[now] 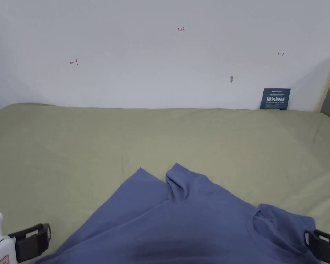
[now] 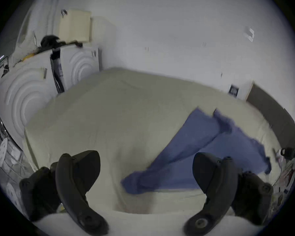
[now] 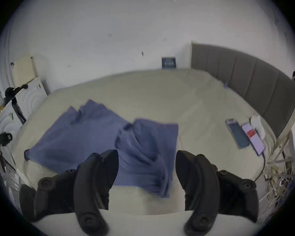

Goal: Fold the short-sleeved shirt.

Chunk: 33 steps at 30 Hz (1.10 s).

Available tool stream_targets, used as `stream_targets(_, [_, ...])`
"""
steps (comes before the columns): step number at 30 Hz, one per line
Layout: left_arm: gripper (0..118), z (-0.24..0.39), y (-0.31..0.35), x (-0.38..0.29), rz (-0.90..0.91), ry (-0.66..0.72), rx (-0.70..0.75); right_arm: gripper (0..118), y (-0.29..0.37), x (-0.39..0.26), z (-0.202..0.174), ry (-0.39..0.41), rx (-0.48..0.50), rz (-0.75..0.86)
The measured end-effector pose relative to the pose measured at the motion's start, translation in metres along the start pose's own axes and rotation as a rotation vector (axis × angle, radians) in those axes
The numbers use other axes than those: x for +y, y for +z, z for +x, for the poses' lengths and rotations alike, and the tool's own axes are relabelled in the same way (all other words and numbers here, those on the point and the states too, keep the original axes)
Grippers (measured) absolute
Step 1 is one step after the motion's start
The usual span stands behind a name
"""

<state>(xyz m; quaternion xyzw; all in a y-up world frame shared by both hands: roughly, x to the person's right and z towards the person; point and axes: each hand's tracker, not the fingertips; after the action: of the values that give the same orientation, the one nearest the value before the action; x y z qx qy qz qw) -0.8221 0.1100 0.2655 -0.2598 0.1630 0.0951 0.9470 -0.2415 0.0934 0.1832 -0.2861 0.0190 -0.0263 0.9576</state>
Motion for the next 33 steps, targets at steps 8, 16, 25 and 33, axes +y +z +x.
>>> stream_targets(8, [0, 0.058, 0.073, 0.003, 0.279, -0.126, 0.017, 0, 0.077, 0.013, -0.102, 0.02, 0.019, 0.328])
stream_targets(16, [0, 0.056, 0.094, 0.002, 0.338, -0.179, -0.023, 0, 0.101, 0.014, -0.151, 0.107, 0.086, 0.42])
stream_targets(25, [0, -0.032, 0.072, 0.005, 0.121, -0.136, 0.01, 0, 0.101, -0.005, -0.179, 0.108, 0.173, 0.373])
stream_targets(33, [0, -0.086, 0.002, -0.019, -0.162, -0.007, -0.061, 1, 0.081, -0.02, -0.203, 0.159, 0.2, 0.296])
